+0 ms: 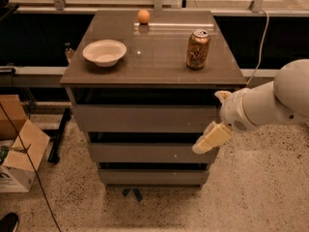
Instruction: Open top drawer
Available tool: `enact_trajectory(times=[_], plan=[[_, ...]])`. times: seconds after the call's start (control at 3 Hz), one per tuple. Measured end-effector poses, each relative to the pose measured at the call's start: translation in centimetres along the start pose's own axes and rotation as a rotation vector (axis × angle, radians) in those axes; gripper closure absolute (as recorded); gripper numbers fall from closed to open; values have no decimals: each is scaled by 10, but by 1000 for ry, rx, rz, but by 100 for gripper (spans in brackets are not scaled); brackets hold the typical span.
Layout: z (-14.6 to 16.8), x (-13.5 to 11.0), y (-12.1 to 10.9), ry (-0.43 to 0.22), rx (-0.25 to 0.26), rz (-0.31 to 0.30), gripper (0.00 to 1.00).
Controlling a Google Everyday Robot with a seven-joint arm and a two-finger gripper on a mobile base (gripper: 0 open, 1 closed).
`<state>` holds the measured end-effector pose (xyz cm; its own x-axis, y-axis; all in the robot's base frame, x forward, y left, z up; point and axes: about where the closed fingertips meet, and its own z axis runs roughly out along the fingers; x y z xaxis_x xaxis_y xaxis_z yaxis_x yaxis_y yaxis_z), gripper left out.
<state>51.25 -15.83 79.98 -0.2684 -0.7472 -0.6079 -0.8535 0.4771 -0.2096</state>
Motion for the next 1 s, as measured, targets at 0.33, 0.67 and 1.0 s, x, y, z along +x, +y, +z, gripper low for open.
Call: enact_trajectory(times=[0.33,0.67,1.0], plan=[[25,4,-8,-17,-1,19,0],[50,16,-17,-10,10,60,0],[54,19,-17,-1,12,66,0]])
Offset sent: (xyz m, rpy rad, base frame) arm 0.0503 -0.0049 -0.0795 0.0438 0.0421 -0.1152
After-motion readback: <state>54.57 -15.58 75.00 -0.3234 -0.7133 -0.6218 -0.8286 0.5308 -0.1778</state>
